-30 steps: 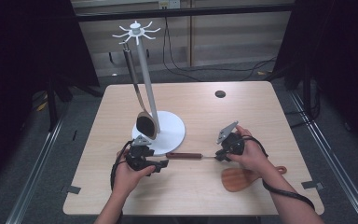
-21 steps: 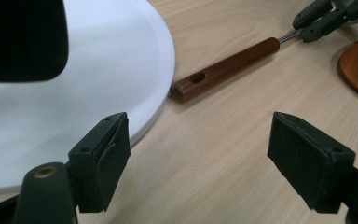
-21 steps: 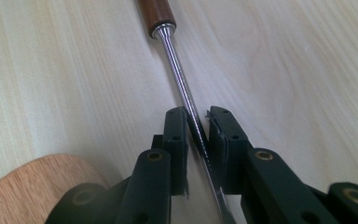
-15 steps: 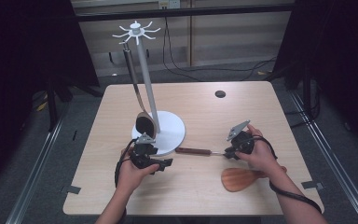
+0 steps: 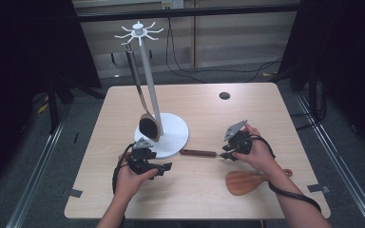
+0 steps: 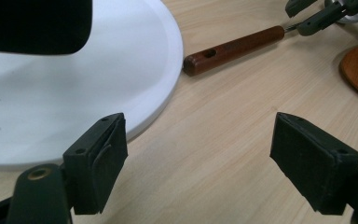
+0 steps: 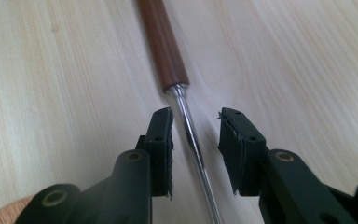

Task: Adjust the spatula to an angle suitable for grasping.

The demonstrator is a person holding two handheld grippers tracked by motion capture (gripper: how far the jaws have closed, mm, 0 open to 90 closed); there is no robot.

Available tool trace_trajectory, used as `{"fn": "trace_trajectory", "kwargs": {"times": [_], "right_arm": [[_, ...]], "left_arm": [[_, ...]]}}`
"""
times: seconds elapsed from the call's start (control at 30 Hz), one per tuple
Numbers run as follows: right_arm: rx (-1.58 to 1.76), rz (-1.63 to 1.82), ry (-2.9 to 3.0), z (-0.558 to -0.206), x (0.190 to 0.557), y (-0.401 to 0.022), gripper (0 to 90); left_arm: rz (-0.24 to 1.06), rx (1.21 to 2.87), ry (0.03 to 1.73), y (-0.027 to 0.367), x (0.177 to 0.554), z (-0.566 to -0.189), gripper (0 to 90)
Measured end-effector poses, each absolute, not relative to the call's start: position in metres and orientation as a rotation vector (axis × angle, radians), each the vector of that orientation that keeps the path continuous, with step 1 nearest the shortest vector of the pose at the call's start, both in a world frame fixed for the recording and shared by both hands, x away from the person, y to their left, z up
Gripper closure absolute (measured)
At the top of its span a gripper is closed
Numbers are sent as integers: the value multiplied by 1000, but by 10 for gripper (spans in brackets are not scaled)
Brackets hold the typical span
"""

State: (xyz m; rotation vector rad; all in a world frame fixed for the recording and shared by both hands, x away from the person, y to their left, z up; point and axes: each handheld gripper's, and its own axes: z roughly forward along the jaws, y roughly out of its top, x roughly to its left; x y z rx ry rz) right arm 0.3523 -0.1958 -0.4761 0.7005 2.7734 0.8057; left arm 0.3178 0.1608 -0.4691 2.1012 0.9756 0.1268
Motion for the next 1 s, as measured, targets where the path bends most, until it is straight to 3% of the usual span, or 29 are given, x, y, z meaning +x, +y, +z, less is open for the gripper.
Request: {"fn": "trace_trajectory", "kwargs": {"times": [0.33,0.4,1.0], "right_arm": [[691,753,2838,-483,361,-179,726],[687,717,2857,-481,361,-176,777],[858,710,2778,-482,364,-199,841]], "left_arm": [[136,2063,1028,174,313,-469,188],[139,2074,1028,176,313,-469,188],[144,2085,1015,171,314,-469,187]]}}
